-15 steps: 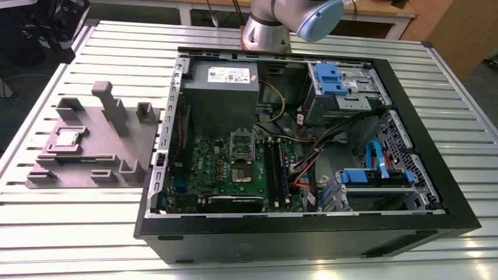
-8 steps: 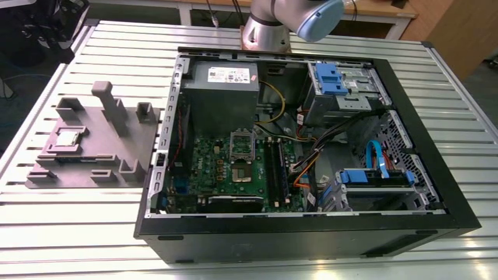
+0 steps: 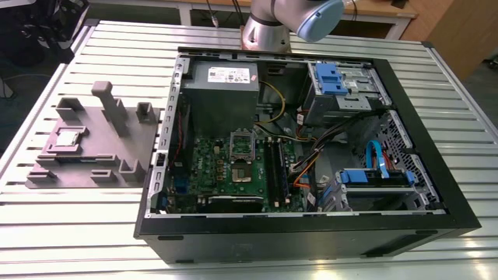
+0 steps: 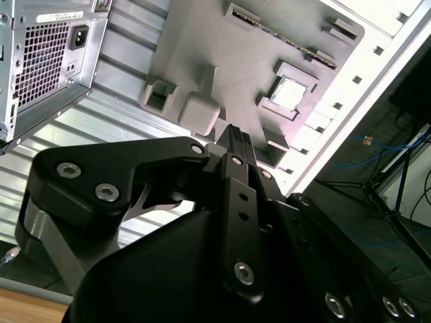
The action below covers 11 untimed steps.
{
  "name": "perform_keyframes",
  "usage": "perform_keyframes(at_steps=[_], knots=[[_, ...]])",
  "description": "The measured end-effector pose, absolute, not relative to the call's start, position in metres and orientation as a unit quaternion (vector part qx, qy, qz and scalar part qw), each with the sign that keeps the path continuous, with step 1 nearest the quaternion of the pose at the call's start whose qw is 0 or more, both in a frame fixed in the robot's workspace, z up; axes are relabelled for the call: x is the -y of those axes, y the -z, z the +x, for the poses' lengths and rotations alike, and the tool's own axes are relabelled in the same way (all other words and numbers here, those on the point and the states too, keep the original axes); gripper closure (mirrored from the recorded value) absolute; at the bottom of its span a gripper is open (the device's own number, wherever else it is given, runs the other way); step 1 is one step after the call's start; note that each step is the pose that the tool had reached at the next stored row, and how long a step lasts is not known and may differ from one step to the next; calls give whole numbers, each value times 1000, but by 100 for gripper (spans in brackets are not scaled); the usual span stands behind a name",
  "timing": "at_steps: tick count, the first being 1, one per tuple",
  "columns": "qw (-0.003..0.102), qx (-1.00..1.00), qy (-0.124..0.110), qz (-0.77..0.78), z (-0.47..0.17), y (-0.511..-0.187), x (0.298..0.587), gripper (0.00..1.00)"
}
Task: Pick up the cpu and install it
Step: 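Reach for the cpu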
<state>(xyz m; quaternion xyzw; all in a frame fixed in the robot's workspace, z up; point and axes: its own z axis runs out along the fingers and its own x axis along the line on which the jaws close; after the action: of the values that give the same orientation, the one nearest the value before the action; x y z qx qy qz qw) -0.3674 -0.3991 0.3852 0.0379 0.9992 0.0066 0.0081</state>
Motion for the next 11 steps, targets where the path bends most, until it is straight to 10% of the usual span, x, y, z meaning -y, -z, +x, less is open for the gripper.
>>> perform_keyframes(at_steps=[11], knots=[[8, -999, -7, 38, -370, -385, 399, 89]])
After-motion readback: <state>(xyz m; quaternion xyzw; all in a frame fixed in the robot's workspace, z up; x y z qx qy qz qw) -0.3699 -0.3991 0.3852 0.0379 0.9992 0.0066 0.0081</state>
